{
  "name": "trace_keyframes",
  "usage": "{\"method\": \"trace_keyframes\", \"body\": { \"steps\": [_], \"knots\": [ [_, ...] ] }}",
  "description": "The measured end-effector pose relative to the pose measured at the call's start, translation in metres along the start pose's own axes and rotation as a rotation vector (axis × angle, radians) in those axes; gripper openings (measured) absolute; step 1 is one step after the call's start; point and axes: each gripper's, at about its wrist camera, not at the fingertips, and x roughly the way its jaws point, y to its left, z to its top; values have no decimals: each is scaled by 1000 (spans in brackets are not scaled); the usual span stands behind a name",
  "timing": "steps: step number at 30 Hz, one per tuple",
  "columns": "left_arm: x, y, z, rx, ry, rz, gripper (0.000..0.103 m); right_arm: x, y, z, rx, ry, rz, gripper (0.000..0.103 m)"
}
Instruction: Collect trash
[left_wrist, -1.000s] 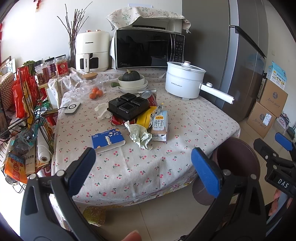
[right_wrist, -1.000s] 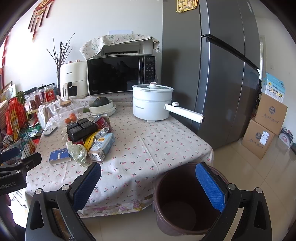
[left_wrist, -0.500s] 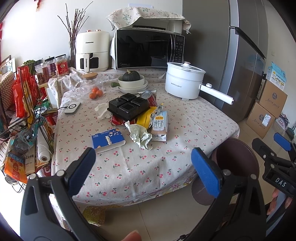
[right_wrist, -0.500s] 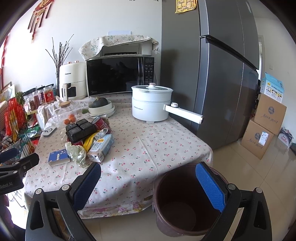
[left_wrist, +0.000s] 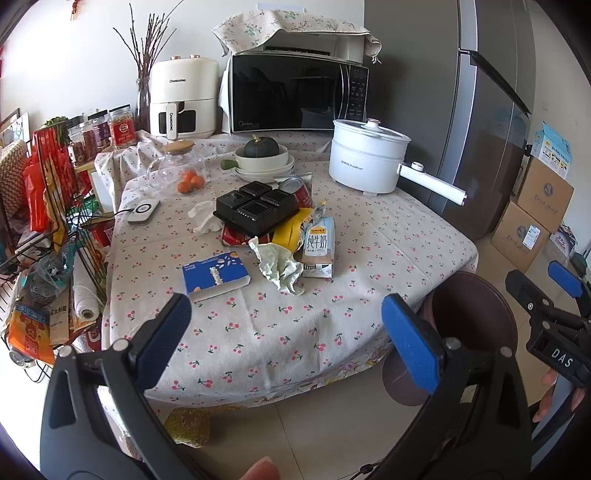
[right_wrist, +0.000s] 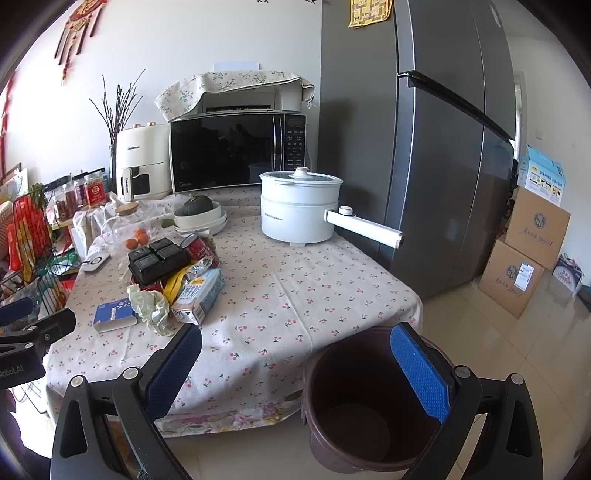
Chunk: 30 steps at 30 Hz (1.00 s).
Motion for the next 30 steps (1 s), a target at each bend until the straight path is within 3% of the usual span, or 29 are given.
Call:
{"method": "trace_keyframes", "body": {
  "steps": [9,15,20,23,27,30],
  "knots": [
    [13,13,15,-5,44,18,102,10,3,31,-26,42,36,103],
    [27,29,36,-11,92,36,102,30,15,62,-30,113,146,103],
    [52,48,57,34,193,38,102,64,32,86,-42,227,246,103],
    [73,66,63,32,292,5,102,88,45,95,-91,262,251,103],
    [113,88,61,-79,427,-58,102,127,45,92,-81,330,249,103],
    [137,94,58,-167,450,-93,102,154,39,77,-47,437,251,103]
  ]
}}
